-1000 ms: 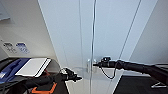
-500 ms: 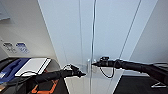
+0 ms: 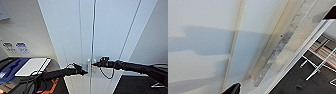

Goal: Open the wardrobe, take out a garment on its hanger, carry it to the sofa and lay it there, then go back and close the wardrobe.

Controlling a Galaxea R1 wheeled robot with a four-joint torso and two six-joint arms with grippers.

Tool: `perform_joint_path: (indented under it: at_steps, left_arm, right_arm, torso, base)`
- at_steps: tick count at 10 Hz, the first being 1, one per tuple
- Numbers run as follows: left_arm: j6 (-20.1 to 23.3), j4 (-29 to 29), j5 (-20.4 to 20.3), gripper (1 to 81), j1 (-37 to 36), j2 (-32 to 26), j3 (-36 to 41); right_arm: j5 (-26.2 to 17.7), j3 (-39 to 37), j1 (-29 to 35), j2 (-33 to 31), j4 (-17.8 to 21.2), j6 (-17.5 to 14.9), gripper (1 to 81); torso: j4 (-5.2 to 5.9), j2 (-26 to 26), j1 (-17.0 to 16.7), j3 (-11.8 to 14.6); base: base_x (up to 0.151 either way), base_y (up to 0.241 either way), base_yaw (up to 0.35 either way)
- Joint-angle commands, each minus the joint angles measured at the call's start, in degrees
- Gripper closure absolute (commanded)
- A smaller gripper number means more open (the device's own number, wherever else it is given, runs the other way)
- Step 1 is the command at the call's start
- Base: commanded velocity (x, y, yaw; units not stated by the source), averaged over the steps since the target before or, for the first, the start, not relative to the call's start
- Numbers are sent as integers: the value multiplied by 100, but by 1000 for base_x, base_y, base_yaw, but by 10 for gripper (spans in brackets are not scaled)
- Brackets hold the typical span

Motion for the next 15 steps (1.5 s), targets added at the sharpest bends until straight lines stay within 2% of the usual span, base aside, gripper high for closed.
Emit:
perform_joint_path:
  at_steps: [1, 6, 9, 12, 15]
  left_arm:
    - [4, -33, -19, 10, -1001, 392, -285]
    - [39, -24, -54, 10, -1116, 1122, -1121]
    - [22, -33, -230, 10, -1116, 1332, -1139]
    - [-14, -85, -388, 10, -1134, 1342, -523]
    - [-137, -77, -450, 10, -1037, 893, 883]
  right_arm:
    - [-114, 266, 857, 133, 10, 42, 10]
    - [-105, 319, 778, 141, 1, 42, 10]
    - [-17, 257, 752, 229, 10, 42, 10]
    - [18, 336, 716, 326, 27, 42, 10]
    - [-8, 521, 505, 423, -17, 42, 10]
  torso:
    - [0, 0, 0, 0]
    - [0, 2, 2, 0]
    - [0, 2, 2, 0]
    - [0, 2, 2, -2]
    - [0, 2, 5, -2]
  base:
    - [0, 0, 0]
    - [0, 0, 0]
    - [0, 0, 0]
    - [0, 0, 0]
    - [0, 0, 0]
